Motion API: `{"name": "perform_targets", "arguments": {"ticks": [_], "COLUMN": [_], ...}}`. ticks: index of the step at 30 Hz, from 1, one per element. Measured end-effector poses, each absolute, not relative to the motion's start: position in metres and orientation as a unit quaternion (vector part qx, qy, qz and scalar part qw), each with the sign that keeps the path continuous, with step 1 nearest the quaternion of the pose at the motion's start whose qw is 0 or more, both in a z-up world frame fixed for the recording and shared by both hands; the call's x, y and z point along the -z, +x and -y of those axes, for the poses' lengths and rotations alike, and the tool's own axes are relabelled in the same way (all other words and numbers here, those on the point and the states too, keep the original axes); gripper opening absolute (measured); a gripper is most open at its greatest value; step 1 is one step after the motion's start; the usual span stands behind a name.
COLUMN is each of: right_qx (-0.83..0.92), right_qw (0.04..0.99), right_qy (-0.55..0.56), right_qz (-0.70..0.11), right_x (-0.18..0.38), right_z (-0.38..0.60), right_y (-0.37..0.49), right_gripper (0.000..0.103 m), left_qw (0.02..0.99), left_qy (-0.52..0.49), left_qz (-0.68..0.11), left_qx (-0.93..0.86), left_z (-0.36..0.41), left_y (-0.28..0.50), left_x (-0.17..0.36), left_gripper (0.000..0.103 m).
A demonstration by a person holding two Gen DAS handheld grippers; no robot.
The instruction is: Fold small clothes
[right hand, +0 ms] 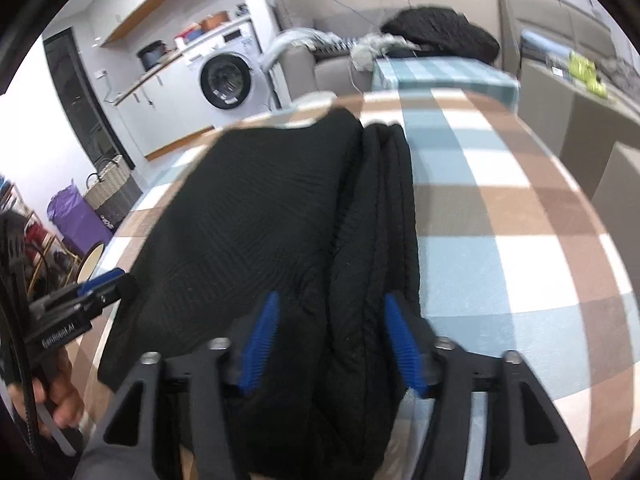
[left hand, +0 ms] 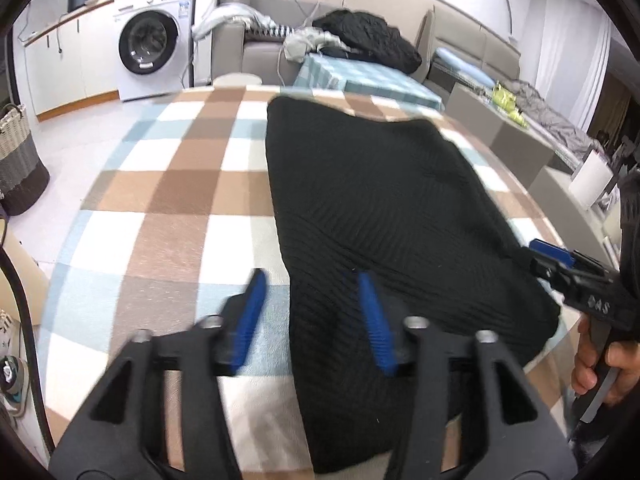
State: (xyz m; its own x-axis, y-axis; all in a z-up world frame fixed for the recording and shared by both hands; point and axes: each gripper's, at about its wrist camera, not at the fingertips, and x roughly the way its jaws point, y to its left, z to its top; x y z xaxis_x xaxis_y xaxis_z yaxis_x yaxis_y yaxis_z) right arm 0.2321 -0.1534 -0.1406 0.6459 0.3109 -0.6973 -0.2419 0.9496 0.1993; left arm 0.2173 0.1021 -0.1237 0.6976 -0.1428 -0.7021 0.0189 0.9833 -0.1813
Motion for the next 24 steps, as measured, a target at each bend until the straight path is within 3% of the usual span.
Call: {"name": "perform_targets", "arguments": {"ticks": [3, 5, 10, 24], "right_qx": [-0.167, -0.177, -0.196, -0.224], "right_qw": [0.920, 0.929, 0.940, 0.949], "right_qy": [0.014, 0.011, 0.022, 0.005], "right_qz": [-0.354, -0.326, -0.280, -0.222], "right_x": [0.126, 0.115, 0.098, 0.109], "right_z": [0.155, 0.160, 0.175, 0.192], "right_y": [0.212, 0.198, 0.177, 0.146], "right_gripper": [0.093, 0.100, 0.103, 0.103], "left_qw": [0.930, 0.936, 0.953, 0.969], "left_qy": [-0.068, -0.065, -0.048, -0.039], "left_qz": [-0.360, -0.342, -0.297, -0.240], "left_qx": [0.039, 0.043, 0.041, 0.054], "left_z": [-0.103, -0.103, -0.102, -0.105], "left_y": [0.202, 0.191, 0.169, 0.141], "left_x": [0.110, 0.102, 0.085, 0.089], "left_gripper": [0.080, 0.084, 0.102, 0.102]}}
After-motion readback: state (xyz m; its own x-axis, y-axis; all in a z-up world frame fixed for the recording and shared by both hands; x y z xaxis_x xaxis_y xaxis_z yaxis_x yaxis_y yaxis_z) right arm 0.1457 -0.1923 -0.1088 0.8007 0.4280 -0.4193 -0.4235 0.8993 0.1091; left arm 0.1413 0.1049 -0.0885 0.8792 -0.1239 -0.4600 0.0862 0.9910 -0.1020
